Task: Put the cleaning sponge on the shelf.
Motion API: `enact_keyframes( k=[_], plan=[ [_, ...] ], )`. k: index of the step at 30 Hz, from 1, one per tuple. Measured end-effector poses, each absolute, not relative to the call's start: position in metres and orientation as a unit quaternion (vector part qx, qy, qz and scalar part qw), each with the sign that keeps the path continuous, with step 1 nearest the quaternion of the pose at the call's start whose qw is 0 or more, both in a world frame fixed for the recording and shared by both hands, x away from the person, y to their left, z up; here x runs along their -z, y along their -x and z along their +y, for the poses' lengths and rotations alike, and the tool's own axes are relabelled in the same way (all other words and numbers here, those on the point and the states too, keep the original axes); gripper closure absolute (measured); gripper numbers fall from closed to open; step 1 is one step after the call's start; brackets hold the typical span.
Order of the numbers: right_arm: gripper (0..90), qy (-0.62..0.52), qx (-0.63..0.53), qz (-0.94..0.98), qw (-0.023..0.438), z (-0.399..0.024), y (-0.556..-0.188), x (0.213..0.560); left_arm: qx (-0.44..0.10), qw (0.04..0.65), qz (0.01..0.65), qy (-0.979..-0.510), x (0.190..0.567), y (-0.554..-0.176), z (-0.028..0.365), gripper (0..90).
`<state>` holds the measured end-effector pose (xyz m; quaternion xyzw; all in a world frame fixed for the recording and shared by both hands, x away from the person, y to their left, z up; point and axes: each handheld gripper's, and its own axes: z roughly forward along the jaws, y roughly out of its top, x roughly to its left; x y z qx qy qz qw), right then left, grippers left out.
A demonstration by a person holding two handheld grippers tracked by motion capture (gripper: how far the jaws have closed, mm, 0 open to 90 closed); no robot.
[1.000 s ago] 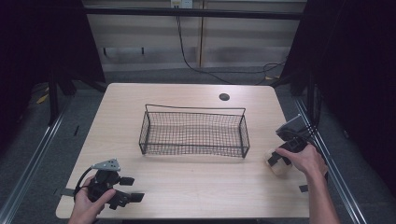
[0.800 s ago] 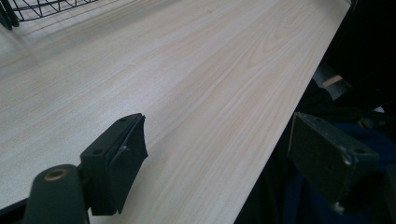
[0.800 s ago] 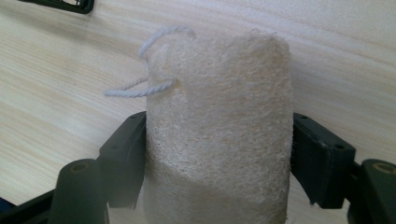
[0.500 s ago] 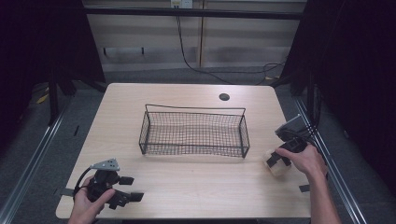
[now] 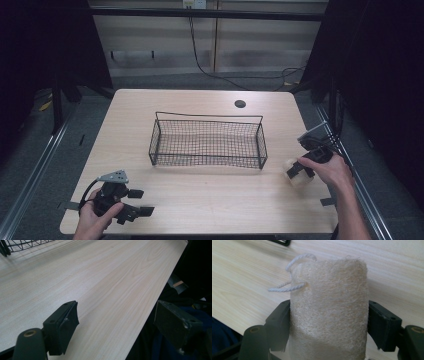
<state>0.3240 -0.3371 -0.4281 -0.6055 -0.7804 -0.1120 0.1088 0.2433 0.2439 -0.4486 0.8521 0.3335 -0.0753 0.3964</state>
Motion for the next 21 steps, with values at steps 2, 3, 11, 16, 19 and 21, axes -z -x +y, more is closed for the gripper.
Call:
enact_keyframes(
  k=[2,3,11,16,19,21],
  plan=[
    [27.3,0.601,0.116,-0.783,0.108,-0.335,-0.324,0.424,0.076,0.398,0.335,-0.851,0.449,-0.243,0.244,18.9],
    [27.3,0.599,0.116,-0.785,0.107,-0.333,-0.324,0.421,0.076,0.399,0.335,-0.850,0.449,-0.243,0.244,18.9],
    [27.3,0.585,0.120,-0.796,0.103,-0.321,-0.324,0.406,0.077,0.398,0.333,-0.852,0.448,-0.243,0.244,18.9],
    [27.3,0.579,0.127,-0.798,0.105,-0.317,-0.325,0.398,0.077,0.398,0.334,-0.851,0.448,-0.243,0.244,18.9],
    [27.3,0.576,0.130,-0.800,0.106,-0.316,-0.325,0.393,0.076,0.397,0.333,-0.852,0.448,-0.243,0.244,18.9],
    [27.3,0.574,0.130,-0.802,0.105,-0.314,-0.325,0.391,0.076,0.398,0.334,-0.851,0.449,-0.243,0.243,18.9]
  ],
)
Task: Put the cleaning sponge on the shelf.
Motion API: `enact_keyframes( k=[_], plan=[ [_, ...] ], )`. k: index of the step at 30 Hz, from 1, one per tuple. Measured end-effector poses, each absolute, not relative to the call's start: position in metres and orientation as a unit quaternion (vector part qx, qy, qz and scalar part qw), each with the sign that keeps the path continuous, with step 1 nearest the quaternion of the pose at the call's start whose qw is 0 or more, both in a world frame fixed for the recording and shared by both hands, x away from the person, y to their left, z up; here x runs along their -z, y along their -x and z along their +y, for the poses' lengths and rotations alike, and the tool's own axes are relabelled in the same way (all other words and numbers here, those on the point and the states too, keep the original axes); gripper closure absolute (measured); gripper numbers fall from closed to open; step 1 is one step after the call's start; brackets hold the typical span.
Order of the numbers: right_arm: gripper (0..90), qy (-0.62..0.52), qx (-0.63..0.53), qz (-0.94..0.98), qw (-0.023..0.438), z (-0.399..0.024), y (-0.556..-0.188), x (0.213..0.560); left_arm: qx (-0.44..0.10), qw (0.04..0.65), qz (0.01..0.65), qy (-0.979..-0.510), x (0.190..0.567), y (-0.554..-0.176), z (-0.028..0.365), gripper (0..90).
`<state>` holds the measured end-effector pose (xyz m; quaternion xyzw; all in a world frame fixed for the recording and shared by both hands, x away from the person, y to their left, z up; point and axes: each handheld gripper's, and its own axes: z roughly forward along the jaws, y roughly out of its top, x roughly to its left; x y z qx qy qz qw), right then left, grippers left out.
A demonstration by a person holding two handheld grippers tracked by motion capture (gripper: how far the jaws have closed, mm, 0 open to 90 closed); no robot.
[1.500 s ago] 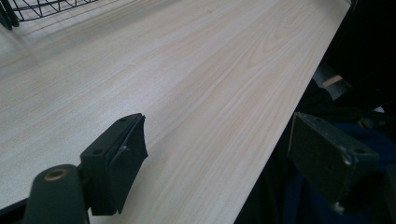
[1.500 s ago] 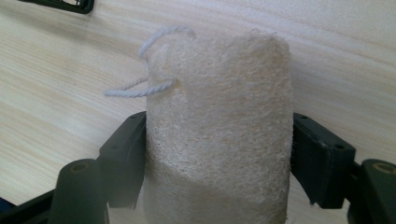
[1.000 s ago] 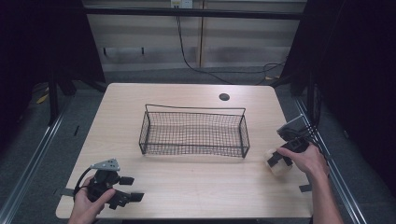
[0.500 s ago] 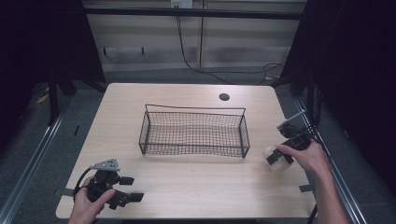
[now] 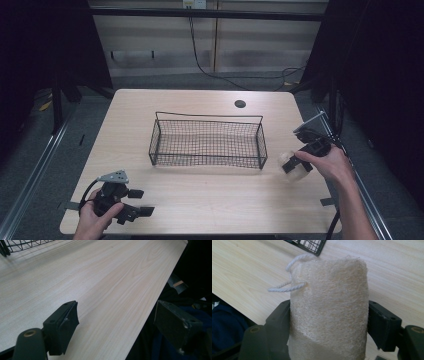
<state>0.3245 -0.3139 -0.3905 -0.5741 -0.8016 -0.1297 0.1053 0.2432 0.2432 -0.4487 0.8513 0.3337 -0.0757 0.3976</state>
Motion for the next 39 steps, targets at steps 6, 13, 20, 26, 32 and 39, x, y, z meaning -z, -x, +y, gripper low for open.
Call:
enact_keyframes(
  k=[6,13,20,26,32,39],
  plan=[
    [27.3,0.565,0.127,-0.808,0.106,-0.307,-0.325,0.384,0.077,0.397,0.333,-0.852,0.449,-0.243,0.243,18.9],
    [27.3,0.557,0.137,-0.811,0.112,-0.304,-0.325,0.374,0.075,0.396,0.335,-0.851,0.449,-0.243,0.243,18.9],
    [27.3,0.552,0.142,-0.814,0.114,-0.302,-0.325,0.363,0.075,0.397,0.335,-0.851,0.449,-0.243,0.243,18.9],
    [27.3,0.546,0.147,-0.817,0.113,-0.296,-0.327,0.355,0.076,0.397,0.335,-0.851,0.449,-0.243,0.243,18.9],
    [27.3,0.534,0.155,-0.824,0.112,-0.283,-0.331,0.350,0.076,0.397,0.333,-0.852,0.448,-0.243,0.243,18.9],
    [27.3,0.523,0.151,-0.831,0.115,-0.267,-0.338,0.350,0.077,0.398,0.333,-0.852,0.448,-0.243,0.243,18.9]
  ],
)
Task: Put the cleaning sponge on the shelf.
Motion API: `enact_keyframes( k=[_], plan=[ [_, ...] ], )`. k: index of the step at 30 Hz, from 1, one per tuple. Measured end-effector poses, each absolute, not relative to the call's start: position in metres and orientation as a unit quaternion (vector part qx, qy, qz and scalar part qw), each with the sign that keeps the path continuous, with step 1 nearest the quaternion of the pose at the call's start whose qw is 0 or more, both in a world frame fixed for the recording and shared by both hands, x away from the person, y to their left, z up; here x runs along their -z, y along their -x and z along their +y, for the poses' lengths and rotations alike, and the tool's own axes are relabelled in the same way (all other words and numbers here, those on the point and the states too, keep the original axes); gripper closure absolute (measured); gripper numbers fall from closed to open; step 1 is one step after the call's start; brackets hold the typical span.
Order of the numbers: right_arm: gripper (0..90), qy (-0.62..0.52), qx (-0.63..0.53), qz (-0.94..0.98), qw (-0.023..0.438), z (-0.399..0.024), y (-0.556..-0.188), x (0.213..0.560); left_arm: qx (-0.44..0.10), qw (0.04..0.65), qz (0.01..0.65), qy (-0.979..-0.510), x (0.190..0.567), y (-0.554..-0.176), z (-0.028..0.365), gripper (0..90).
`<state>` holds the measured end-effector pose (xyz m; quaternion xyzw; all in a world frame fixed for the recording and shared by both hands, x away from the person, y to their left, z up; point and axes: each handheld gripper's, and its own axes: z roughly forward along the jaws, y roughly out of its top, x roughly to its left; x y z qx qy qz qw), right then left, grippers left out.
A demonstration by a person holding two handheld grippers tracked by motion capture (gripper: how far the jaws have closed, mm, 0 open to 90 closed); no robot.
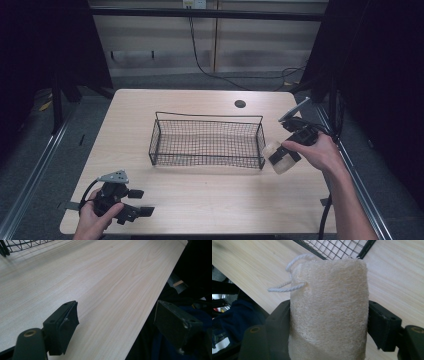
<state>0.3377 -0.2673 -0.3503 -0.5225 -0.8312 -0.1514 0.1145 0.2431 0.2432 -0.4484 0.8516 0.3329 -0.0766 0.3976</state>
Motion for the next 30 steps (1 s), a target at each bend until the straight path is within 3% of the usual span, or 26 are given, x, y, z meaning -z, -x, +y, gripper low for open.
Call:
enact_keyframes(
  k=[30],
  plan=[
    [27.4,0.533,0.154,-0.827,0.093,-0.223,-0.371,0.326,0.079,0.398,0.331,-0.852,0.449,-0.243,0.243,18.9]
  ],
)
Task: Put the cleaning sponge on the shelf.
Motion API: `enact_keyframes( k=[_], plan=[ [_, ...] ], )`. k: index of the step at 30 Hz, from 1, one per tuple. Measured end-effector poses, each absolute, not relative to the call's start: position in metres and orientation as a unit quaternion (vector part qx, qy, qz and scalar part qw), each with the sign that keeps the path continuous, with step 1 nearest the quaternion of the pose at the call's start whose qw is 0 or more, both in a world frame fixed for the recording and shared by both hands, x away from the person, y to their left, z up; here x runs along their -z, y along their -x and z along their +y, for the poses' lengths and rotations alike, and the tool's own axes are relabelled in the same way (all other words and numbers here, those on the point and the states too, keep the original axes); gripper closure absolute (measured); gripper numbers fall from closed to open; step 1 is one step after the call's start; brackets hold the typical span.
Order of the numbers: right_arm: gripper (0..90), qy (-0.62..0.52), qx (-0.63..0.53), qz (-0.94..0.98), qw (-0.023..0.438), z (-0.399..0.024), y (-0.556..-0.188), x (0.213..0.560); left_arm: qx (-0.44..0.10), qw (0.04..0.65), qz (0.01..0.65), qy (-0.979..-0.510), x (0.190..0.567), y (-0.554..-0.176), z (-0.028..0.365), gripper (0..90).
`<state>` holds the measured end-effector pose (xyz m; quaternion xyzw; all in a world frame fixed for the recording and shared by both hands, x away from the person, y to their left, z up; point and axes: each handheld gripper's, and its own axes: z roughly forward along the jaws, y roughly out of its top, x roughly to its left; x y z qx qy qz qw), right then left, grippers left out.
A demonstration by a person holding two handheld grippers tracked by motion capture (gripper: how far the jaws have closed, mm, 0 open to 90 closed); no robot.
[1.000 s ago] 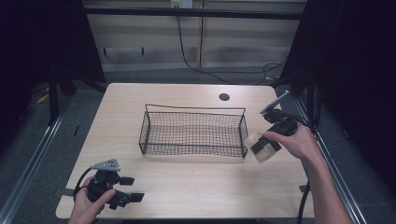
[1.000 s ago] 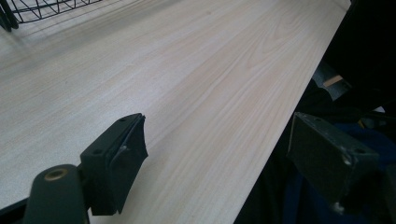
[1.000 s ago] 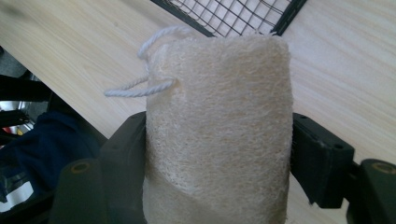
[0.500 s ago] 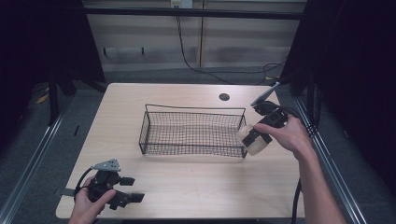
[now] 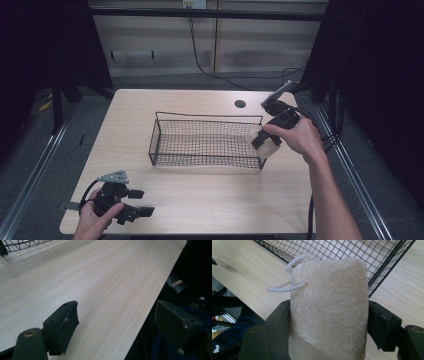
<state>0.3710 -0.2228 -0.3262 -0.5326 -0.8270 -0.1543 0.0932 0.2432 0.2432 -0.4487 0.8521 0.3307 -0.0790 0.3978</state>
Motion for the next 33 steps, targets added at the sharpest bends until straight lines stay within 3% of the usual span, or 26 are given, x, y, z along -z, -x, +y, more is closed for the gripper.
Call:
enact_keyframes(
  k=[33],
  plan=[
    [27.3,0.600,0.153,-0.780,0.089,-0.194,-0.404,0.347,0.080,0.397,0.330,-0.853,0.449,-0.243,0.243,18.9]
  ],
)
